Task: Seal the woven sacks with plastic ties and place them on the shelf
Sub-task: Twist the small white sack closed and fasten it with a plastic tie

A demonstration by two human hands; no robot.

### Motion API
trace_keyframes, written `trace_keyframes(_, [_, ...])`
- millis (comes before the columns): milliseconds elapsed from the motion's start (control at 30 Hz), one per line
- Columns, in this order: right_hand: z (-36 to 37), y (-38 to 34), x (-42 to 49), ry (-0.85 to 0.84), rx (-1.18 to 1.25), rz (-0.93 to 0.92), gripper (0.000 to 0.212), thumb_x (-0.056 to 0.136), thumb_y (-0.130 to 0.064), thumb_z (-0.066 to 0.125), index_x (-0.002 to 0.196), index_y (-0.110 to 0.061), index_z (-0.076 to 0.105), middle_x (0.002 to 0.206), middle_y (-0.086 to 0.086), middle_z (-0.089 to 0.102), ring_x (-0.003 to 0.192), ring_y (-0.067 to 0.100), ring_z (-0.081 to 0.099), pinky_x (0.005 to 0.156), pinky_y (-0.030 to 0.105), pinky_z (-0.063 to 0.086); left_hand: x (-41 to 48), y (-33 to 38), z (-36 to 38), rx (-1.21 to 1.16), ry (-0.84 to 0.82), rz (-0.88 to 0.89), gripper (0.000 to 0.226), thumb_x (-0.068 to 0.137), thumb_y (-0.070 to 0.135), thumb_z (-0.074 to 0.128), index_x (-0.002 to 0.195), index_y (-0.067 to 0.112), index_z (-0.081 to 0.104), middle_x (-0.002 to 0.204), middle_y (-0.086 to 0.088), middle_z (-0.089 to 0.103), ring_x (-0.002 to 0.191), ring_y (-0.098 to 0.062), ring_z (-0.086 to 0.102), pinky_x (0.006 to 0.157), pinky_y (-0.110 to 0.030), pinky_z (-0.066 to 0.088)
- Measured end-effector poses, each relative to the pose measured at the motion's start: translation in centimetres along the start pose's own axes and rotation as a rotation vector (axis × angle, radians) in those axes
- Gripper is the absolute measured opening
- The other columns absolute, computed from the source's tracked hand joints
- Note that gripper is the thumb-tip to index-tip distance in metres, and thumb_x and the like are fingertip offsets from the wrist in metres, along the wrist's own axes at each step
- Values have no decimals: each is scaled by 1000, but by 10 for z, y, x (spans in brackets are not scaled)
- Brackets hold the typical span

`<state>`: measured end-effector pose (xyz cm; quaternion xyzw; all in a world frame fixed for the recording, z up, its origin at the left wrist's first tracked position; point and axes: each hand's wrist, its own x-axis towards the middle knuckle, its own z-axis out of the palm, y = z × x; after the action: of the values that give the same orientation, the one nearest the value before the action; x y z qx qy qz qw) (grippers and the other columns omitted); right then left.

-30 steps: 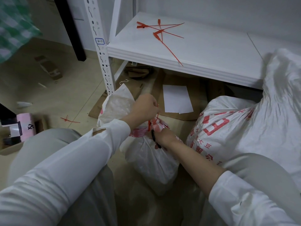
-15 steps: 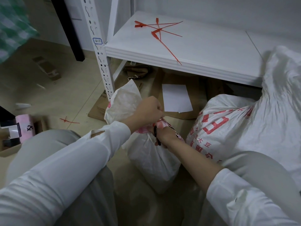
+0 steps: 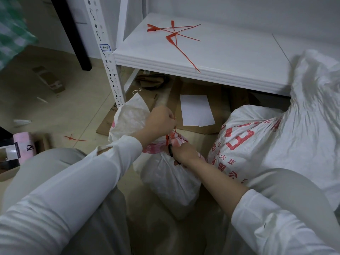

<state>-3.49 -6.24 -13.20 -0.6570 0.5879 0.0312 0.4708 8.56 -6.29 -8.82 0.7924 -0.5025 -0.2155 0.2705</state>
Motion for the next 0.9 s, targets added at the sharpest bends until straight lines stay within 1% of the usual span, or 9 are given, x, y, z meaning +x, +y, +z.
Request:
trace_keyframes(67, [-1, 2, 2, 38, 51, 10, 38, 95, -38, 45, 68, -12, 55, 58, 5, 61, 47, 11, 50, 47, 22, 38, -2, 3, 5, 32, -64, 53, 21, 82, 14, 69, 65, 3, 72, 71, -17, 68, 66, -24, 64, 54, -26, 52])
trace_keyframes(233, [-4, 0, 9, 12, 47, 24, 36, 93, -39, 42, 70, -14, 53, 58, 6, 62, 43, 14, 50, 44, 20, 37, -5, 4, 6, 52, -132, 121, 24, 78, 16, 72, 59, 1, 69, 65, -19, 64, 63, -27, 62, 62, -37, 55])
trace_keyframes(300, [-3, -3, 7, 18, 35, 8, 37, 96, -36, 46, 72, -11, 58, 60, 6, 64, 51, 15, 56, 49, 24, 41, -6, 5, 3, 27, -99, 129, 23, 82, 16, 71, 62, 4, 71, 68, -14, 67, 65, -24, 63, 63, -34, 55])
trace_keyframes(367, [-4, -4, 8, 91, -19, -35, 33, 97, -29, 49, 85, -2, 64, 76, 7, 66, 72, 20, 61, 65, 28, 45, -5, 8, -1, -22, -47, 116, 20, 85, 15, 70, 68, 6, 73, 71, -7, 69, 65, -16, 62, 62, -28, 52])
trace_keyframes(433, [-8, -5, 8, 167, 2, -89, 27, 97, -24, 49, 84, -4, 62, 81, 6, 58, 81, 22, 55, 71, 28, 42, -2, 10, -6, -65, 27, 98, 18, 85, 17, 69, 72, 6, 73, 72, -2, 68, 63, -10, 59, 59, -21, 45])
trace_keyframes(500, [-13, -1, 11, 170, 85, -90, 33, 95, -29, 55, 68, -10, 54, 70, 1, 53, 70, 20, 52, 62, 25, 40, 0, 11, -12, -125, 104, 66, 18, 87, 19, 68, 75, 6, 71, 70, 0, 64, 58, -5, 52, 56, -18, 38])
trace_keyframes(600, [-18, 5, 12, 164, 162, -20, 39, 89, -40, 63, 62, -15, 50, 64, -1, 52, 58, 11, 49, 46, 22, 34, 5, 10, -19, -229, 214, 3, 17, 88, 19, 67, 76, 8, 70, 73, -2, 64, 58, -6, 51, 57, -21, 39])
trace_keyframes(733, [-30, 1, 8, 219, 231, -52, 48, 83, -43, 70, 53, -13, 49, 54, 0, 46, 49, 12, 44, 47, 23, 34, 12, 10, -30, -507, 270, -69, 23, 90, 17, 65, 67, 17, 65, 78, -7, 69, 75, -20, 64, 69, -31, 53])
trace_keyframes(900, [-42, -12, 6, 348, 347, -157, 52, 78, -35, 77, 45, -11, 45, 39, -5, 40, 42, 12, 37, 47, 24, 35, 17, 24, -47, -722, 315, -93, 25, 94, 15, 58, 69, 13, 61, 79, -5, 73, 63, -10, 60, 59, -21, 42])
